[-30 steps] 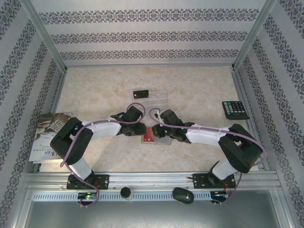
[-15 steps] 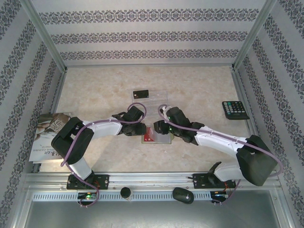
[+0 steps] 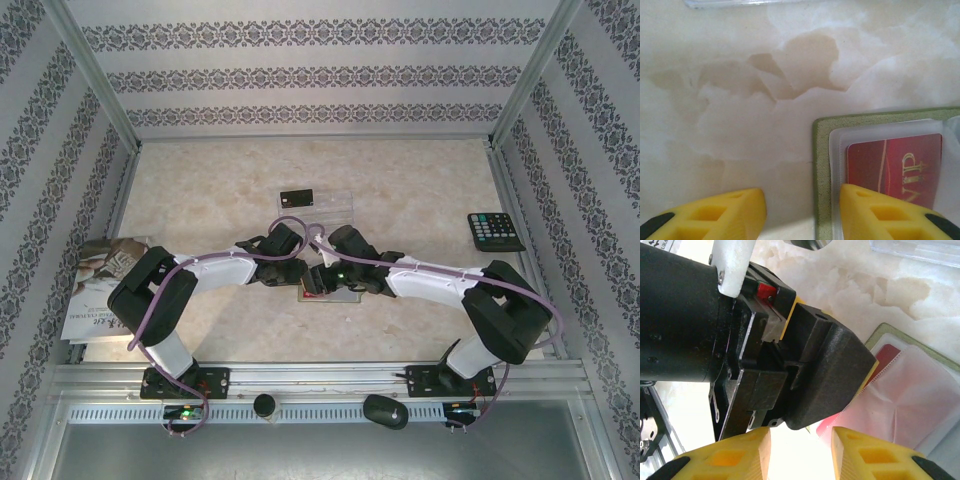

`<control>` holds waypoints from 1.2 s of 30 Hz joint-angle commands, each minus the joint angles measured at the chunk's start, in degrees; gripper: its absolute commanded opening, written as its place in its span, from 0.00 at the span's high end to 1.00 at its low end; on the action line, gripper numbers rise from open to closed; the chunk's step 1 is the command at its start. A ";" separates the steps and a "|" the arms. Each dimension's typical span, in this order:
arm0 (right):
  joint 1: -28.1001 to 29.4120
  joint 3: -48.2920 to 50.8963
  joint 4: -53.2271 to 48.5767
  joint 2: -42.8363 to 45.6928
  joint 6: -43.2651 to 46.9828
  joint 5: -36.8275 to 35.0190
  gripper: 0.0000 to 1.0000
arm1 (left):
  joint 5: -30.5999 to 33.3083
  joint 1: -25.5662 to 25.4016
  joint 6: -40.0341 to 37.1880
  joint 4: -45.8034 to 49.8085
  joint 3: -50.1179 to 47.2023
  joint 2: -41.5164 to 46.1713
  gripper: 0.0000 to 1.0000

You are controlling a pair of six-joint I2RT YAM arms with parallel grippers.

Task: Take the credit cards out of the card holder

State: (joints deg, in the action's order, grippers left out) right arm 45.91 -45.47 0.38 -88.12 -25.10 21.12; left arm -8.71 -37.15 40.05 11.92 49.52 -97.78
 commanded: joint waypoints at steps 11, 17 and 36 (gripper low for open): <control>1.01 3.13 -7.93 9.83 3.41 -19.74 0.63 | -5.80 -2.91 -1.93 -4.22 -2.26 -4.65 0.52; -2.21 7.16 -7.68 13.45 0.50 -22.17 0.64 | -5.41 -4.75 -2.70 -0.55 0.10 -2.56 0.49; -6.18 16.06 -6.99 22.52 -3.08 -26.38 0.68 | -4.20 -10.04 -2.35 7.17 10.82 0.02 0.49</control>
State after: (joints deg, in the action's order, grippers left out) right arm 40.23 -30.92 -6.59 -67.77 -26.74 -2.79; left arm -12.03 -46.44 38.09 16.29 57.71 -96.79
